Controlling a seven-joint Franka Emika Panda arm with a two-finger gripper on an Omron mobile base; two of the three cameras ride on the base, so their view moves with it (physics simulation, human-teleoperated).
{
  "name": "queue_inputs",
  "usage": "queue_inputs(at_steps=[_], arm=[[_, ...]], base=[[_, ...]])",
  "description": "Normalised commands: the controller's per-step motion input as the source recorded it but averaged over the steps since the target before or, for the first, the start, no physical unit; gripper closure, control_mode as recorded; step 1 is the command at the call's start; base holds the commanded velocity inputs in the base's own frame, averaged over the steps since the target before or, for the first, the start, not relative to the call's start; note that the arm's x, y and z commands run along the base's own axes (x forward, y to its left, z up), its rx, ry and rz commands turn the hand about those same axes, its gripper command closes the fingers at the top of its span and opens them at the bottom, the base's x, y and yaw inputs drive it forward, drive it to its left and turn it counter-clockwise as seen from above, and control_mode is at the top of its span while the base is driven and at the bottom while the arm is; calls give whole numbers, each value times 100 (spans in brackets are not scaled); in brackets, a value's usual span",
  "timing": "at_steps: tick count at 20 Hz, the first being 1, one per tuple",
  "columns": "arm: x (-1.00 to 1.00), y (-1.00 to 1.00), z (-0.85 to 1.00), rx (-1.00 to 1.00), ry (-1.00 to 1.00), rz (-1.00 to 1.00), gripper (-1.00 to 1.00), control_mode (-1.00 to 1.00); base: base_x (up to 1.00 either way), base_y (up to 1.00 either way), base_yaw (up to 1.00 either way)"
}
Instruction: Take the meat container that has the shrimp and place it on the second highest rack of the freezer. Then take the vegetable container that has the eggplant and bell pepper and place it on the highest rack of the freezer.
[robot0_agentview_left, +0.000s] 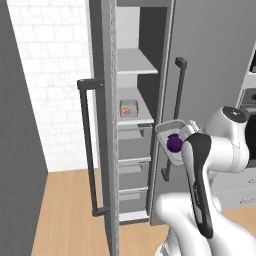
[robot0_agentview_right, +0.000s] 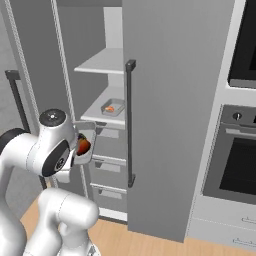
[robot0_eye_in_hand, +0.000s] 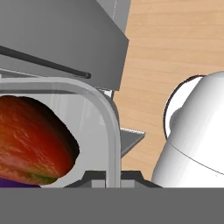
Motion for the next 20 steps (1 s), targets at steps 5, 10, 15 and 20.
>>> queue_inputs(at_steps=[5, 10, 15, 20], arm=[[0, 0, 0, 0, 0, 0, 100, 100], [0, 0, 0, 0, 0, 0, 100, 100], [0, 0, 0, 0, 0, 0, 100, 100], [0, 0, 0, 0, 0, 0, 100, 100]], base=[[0, -2, 0], [0, -22, 0], [1, -30, 0], [0, -63, 2]])
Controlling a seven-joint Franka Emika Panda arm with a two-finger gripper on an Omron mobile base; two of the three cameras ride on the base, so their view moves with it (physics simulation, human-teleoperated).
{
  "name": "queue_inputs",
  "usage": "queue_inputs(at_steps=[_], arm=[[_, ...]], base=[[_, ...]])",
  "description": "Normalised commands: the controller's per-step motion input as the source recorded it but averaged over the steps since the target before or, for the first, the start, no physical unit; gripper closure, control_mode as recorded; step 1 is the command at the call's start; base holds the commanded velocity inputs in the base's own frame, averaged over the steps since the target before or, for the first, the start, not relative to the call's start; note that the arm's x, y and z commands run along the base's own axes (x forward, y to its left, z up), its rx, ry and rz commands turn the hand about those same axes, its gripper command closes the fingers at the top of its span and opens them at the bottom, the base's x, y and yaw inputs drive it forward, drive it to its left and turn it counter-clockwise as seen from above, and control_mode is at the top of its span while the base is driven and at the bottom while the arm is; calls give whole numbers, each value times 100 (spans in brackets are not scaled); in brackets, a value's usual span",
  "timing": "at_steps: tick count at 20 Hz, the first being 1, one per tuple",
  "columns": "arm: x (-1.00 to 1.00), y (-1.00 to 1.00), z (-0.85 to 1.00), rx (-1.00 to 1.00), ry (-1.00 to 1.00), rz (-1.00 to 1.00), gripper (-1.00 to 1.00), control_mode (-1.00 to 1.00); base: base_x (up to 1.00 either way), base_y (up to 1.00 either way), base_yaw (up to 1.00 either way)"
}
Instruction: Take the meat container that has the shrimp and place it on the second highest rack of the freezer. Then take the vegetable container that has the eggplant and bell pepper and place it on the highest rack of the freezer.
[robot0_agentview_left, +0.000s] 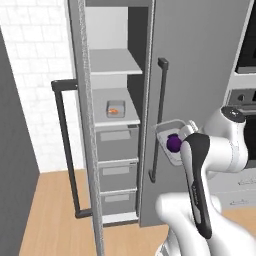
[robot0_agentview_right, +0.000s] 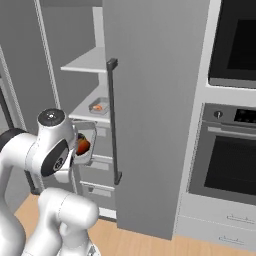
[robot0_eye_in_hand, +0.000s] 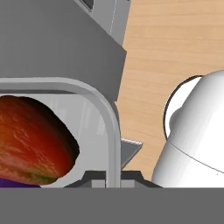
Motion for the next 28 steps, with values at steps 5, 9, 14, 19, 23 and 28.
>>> queue_inputs(at_steps=[5, 9, 14, 19, 23, 28], arm=[[0, 0, 0, 0, 0, 0, 100, 100], [0, 0, 0, 0, 0, 0, 100, 100], [0, 0, 0, 0, 0, 0, 100, 100], [0, 0, 0, 0, 0, 0, 100, 100], [0, 0, 0, 0, 0, 0, 100, 100], [0, 0, 0, 0, 0, 0, 100, 100]], base=[[4, -3, 5], [19, 57, 1], [47, 42, 0], [45, 0, 0], [44, -1, 0], [53, 0, 0]])
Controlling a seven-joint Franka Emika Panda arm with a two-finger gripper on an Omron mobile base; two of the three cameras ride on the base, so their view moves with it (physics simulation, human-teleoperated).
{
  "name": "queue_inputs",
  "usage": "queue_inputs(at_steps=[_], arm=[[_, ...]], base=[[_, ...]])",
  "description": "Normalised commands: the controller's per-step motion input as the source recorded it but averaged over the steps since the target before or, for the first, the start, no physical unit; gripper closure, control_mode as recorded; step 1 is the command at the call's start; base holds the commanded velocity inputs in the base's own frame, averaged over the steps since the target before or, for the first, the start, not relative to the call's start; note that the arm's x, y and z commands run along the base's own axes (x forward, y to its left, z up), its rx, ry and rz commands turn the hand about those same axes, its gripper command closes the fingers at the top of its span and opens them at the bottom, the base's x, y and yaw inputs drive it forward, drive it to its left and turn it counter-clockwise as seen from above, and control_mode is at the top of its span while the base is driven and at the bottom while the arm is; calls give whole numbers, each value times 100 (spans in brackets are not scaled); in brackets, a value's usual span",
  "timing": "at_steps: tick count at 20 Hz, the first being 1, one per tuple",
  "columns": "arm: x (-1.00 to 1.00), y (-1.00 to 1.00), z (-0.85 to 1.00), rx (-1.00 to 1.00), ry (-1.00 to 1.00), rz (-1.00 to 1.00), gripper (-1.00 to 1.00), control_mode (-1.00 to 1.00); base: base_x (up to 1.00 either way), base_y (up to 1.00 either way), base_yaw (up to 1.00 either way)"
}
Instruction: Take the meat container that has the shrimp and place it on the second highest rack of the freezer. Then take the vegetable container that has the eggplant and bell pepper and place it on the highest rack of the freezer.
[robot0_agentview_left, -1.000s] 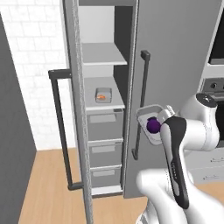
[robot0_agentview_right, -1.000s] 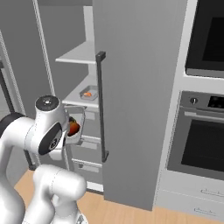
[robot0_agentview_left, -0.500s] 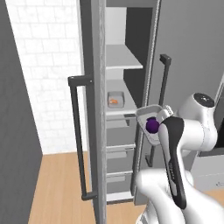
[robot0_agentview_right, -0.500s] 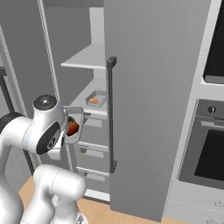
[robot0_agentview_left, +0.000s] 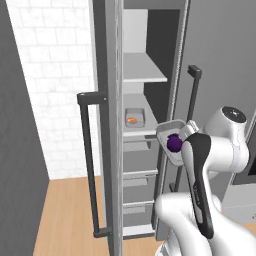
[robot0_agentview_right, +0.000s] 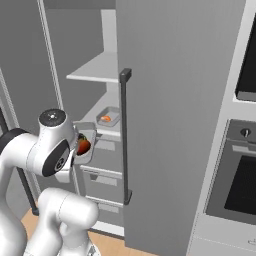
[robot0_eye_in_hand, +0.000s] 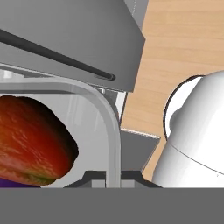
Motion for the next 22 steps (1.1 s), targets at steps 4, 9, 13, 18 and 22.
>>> queue_inputs(at_steps=[4, 9, 13, 18, 22], arm=[[5, 0, 0, 0, 0, 0, 100, -100], [16, 1, 25, 0, -13, -1, 100, -100], [10, 0, 84, 1, -10, 0, 100, -100], [12, 12, 100, 0, 2, 0, 100, -100], [57, 15, 72, 2, 0, 0, 100, -100]], base=[[19, 0, 0], [0, 0, 0], [0, 0, 0], [0, 0, 0], [0, 0, 0]])
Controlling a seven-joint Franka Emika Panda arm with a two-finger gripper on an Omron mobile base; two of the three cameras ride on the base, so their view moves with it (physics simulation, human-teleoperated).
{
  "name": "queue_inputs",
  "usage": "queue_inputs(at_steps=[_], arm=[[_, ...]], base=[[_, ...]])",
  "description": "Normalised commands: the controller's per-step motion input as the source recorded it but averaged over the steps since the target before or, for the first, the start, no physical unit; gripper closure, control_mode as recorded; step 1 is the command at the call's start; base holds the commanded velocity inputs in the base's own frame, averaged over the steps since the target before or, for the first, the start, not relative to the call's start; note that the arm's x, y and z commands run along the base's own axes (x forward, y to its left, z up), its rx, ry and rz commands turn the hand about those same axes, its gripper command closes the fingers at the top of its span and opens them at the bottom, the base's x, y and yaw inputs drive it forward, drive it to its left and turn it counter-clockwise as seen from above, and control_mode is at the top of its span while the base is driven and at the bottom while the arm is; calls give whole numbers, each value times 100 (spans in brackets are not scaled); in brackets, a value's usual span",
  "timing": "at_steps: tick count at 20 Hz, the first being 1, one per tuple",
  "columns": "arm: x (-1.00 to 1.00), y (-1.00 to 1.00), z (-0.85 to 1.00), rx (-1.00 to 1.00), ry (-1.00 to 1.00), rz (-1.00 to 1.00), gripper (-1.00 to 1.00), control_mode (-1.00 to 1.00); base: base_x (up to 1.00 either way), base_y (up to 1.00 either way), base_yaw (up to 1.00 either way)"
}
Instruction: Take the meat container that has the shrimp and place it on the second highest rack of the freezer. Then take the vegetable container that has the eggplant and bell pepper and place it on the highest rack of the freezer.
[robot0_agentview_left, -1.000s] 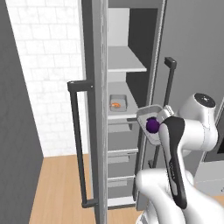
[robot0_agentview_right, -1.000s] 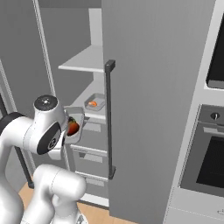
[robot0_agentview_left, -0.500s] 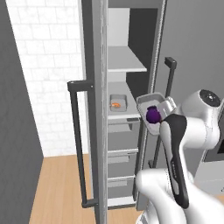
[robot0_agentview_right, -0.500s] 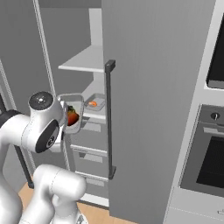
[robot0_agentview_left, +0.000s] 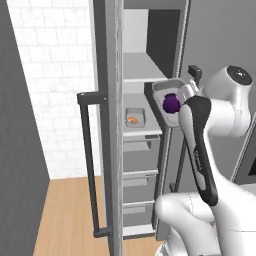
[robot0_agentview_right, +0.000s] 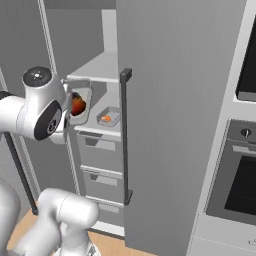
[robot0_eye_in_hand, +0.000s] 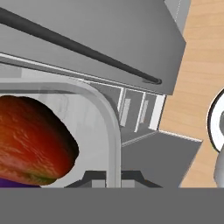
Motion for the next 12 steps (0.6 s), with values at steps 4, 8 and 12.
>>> queue_inputs(at_steps=[4, 8, 12], arm=[[86, 13, 25, 4, 0, 0, 100, -100], [84, 13, 2, 1, -2, 0, 100, -100], [80, 19, 0, 0, -10, 0, 100, -100]], base=[[0, 0, 0], [0, 0, 0], [0, 0, 0]])
